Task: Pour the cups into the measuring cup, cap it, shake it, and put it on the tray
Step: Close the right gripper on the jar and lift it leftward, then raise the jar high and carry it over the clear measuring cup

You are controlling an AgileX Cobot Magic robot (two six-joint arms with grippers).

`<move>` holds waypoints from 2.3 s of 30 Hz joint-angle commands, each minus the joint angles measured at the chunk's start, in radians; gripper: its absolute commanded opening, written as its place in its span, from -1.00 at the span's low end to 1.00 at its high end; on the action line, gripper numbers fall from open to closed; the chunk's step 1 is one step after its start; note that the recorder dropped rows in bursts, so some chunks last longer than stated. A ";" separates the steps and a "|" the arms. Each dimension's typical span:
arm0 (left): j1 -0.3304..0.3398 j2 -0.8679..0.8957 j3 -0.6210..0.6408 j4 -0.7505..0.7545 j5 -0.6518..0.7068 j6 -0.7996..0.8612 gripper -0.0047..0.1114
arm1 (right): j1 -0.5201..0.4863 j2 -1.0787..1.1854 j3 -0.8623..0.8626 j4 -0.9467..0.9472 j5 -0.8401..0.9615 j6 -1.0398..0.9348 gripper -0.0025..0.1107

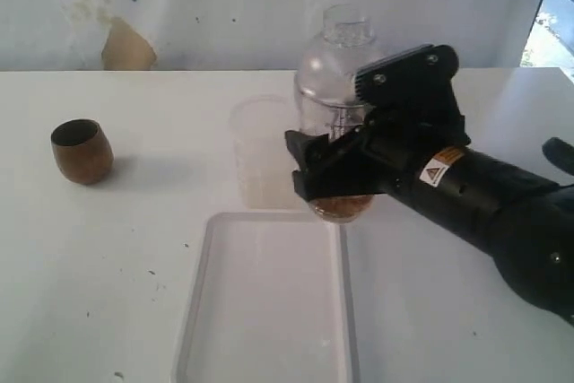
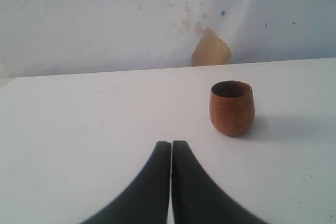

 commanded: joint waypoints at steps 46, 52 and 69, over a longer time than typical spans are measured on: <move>-0.001 -0.005 0.006 -0.007 -0.015 -0.001 -0.90 | -0.342 0.192 -0.513 -0.192 0.181 -0.245 -0.96; -0.001 -0.005 0.006 -0.007 -0.015 -0.001 -0.90 | -0.342 0.241 -0.567 -0.192 0.202 -0.363 -0.96; -0.001 -0.005 0.006 -0.007 -0.015 -0.001 -0.90 | -0.340 0.340 -0.688 -0.192 0.241 -0.747 -0.96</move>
